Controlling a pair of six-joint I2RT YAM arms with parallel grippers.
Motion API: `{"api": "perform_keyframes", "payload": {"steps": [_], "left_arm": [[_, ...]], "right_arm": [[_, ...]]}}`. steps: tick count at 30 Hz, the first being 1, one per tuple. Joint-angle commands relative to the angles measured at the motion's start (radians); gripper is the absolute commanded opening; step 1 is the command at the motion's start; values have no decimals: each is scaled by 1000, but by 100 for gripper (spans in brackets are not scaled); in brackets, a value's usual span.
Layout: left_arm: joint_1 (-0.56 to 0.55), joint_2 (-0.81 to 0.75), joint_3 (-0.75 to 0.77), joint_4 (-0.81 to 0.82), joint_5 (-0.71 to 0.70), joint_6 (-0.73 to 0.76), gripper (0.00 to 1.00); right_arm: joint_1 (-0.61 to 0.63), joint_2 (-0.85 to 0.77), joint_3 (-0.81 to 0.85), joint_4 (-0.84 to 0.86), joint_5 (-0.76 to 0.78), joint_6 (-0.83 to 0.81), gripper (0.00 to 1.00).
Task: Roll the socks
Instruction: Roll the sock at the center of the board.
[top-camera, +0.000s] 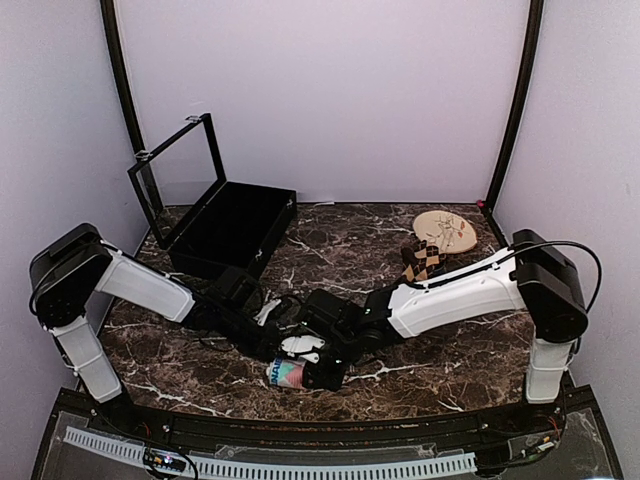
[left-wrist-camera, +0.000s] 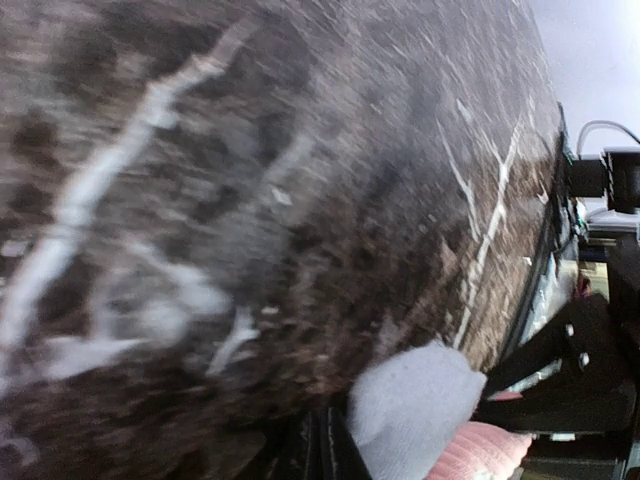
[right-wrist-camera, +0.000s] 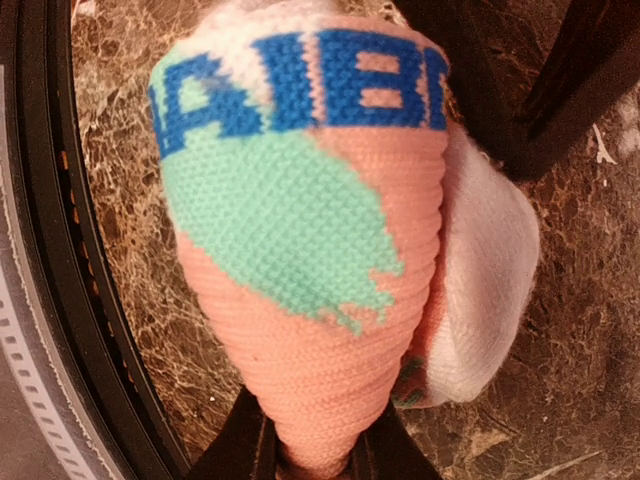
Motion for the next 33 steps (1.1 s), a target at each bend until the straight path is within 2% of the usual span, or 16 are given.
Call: {"api": "perform_keyframes", "payload": {"steps": [1,8,16,21,25,33], "left_arm": [[36,-106,-23,-77,-173,17,7],[41,-273,-48,-157,-382,30,14],[41,-503,-168,-107,-444,37,33],[21,-630,-254,-64,-445,77,37],[-52,-678,-282,-33,-472,128,41],[-214,-663,-292,-14,-507,203,46]], "right_arm": [[-20,12,-32,33,-34,114,5],[-52,31,-12,24,-112,186,5],[-93,29,-8,25,-209,219,5],[-116,42,15,17,-282,225,5],[-122,56,34,3,-308,219,5],[-133,78,37,1,-354,225,5]]}}
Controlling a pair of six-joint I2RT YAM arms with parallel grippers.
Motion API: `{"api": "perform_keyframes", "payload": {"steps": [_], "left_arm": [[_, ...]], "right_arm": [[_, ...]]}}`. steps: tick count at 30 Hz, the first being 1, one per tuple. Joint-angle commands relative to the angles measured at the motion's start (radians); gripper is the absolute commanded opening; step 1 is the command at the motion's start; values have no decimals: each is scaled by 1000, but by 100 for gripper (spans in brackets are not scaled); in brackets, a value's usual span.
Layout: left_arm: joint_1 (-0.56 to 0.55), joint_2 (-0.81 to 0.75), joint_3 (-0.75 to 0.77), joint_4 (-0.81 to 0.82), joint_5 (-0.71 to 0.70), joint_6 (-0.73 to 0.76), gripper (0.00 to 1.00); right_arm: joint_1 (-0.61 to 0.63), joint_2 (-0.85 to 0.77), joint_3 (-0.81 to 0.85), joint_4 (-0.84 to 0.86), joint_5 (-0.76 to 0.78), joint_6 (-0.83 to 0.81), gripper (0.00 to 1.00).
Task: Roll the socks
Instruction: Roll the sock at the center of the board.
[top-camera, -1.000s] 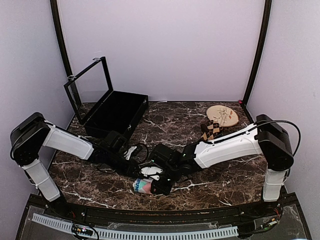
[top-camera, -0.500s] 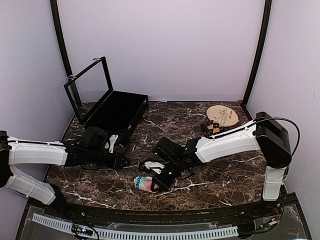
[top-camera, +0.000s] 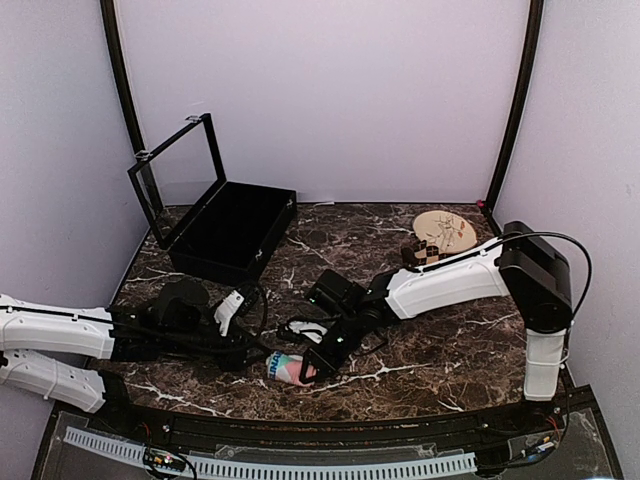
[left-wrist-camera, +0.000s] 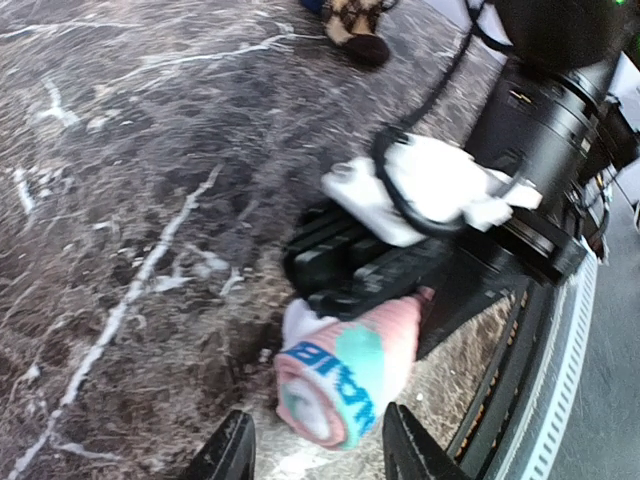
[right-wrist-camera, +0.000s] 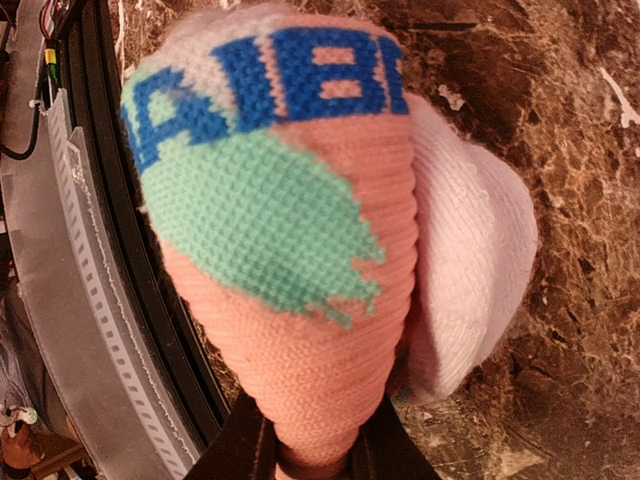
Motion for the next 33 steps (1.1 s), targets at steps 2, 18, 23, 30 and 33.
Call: {"api": "perform_keyframes", "payload": {"steps": [2,18,23,30,33], "left_arm": [[-66,-22,-18,30,-46,81,47],[-193,93,45,31,-33,332,53],[-230,132,72,49,-61,404,55],[-279,198,135,6,-144,531,56],[-286,236,159,-8,-157,570,56]], "right_arm": [[-15,33,8,-19,-55,17,5],[-44,63,21,-38,-131,-1,6],[-47,68,28,-52,-142,-11,6],[-52,69,28,-63,-148,-21,6],[-53,67,27,-67,-151,-24,6]]}}
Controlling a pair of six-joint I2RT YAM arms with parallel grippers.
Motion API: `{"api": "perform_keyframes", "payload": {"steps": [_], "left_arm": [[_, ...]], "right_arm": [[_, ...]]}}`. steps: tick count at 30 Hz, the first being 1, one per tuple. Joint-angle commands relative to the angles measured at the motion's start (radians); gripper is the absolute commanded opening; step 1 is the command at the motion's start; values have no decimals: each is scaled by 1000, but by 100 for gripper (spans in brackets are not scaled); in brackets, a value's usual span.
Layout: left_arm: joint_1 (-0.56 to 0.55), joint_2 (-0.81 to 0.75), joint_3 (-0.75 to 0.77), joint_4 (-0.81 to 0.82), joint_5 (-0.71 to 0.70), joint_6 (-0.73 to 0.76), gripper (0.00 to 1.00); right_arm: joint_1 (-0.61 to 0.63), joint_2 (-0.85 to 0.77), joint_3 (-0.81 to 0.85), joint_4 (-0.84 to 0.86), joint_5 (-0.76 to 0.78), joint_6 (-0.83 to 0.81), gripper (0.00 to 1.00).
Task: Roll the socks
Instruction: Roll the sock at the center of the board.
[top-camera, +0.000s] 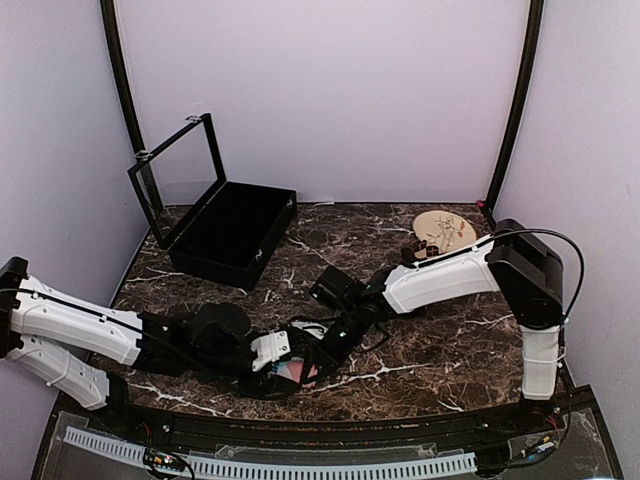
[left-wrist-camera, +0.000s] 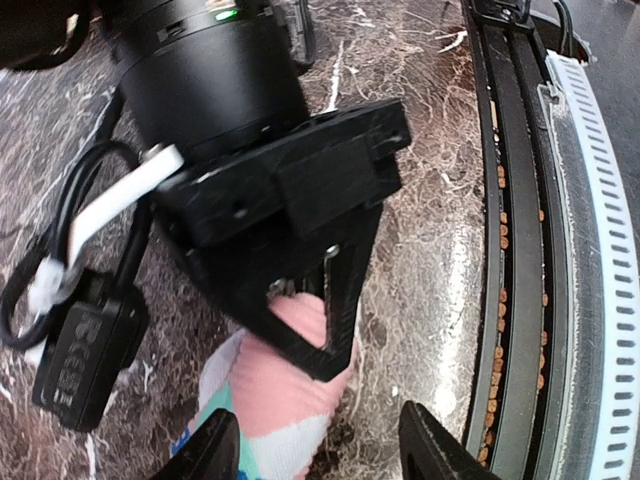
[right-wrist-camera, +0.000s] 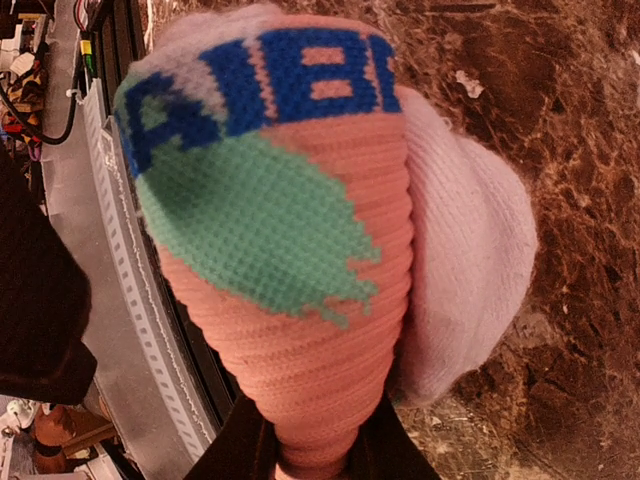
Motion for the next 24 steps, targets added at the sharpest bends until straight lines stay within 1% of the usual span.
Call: {"api": "perform_keyframes", "payload": {"steps": [1,7,15,24], "left_arm": [[-19,46,52,-40,-56,106,56],[-53,123,98,-98,-109,157,56],[-66,185,123,-140,-163,176,56],[-68,245,159,-191,-180,181,56]], "right_arm": [[-7,23,7,-47,-4,-15,6],[-12,21,3,-51,-19,-22,6],[-18,25,13,-66,-41,-36,6],[-28,32,18,-77,-80,-48,6]]}}
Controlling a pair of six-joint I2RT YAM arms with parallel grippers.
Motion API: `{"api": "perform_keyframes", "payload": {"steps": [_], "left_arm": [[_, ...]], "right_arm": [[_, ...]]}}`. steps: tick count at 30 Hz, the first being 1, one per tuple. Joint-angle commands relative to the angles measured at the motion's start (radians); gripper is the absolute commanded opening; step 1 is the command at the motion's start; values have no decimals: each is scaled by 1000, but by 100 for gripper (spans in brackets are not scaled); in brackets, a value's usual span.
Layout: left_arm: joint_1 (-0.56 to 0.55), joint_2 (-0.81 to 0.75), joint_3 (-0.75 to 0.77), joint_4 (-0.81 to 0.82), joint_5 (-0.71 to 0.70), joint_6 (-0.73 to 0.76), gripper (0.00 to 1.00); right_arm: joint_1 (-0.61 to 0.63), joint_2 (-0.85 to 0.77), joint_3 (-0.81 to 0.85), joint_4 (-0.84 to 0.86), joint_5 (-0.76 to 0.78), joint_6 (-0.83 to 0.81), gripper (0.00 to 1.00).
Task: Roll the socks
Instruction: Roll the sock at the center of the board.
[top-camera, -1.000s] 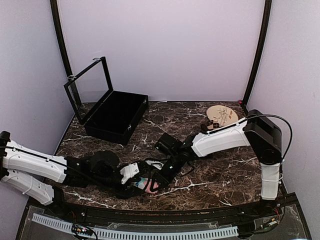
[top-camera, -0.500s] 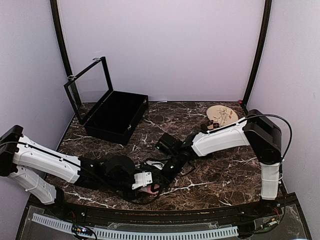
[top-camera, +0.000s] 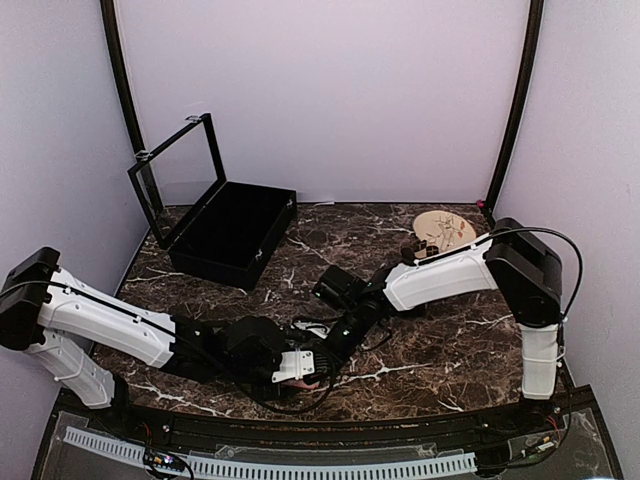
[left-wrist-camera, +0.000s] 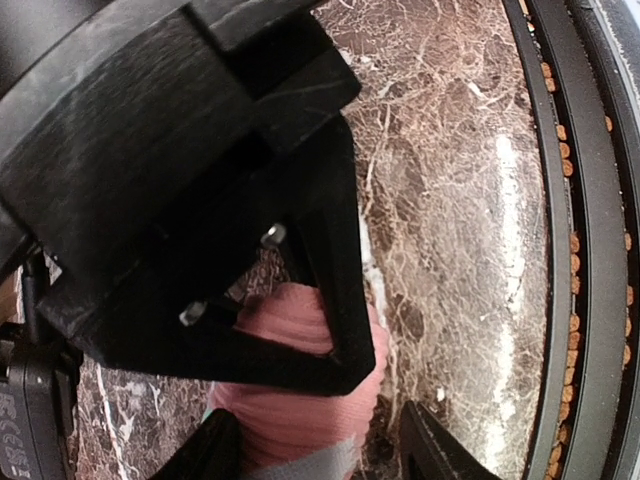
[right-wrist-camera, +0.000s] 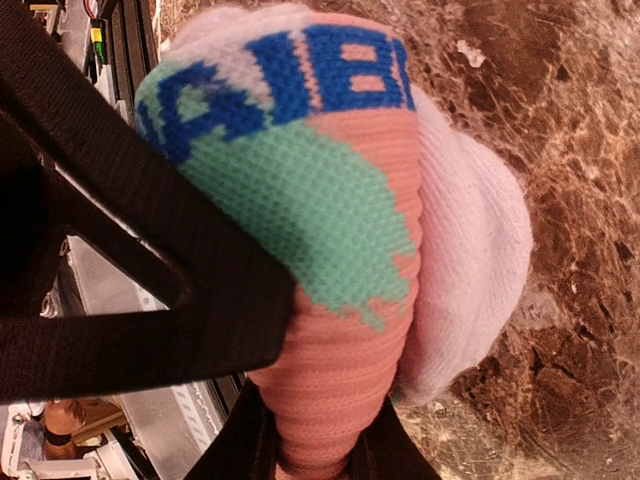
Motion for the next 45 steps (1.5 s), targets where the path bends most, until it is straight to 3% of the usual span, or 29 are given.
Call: {"api": "perform_keyframes", "payload": {"steps": [1,30,45], "left_arm": [[-5,51,32,-103,-22,8,56],[-10,297,193,-279,50,-35,54],[-13,313,253,-423,151,-36,55]], "right_arm": [[-10,26,18,-46,-34,-25,6],[-59,37,-26,-130,-160,-122,7],[-77,56,-10,-150,-167,-143,8]]}}
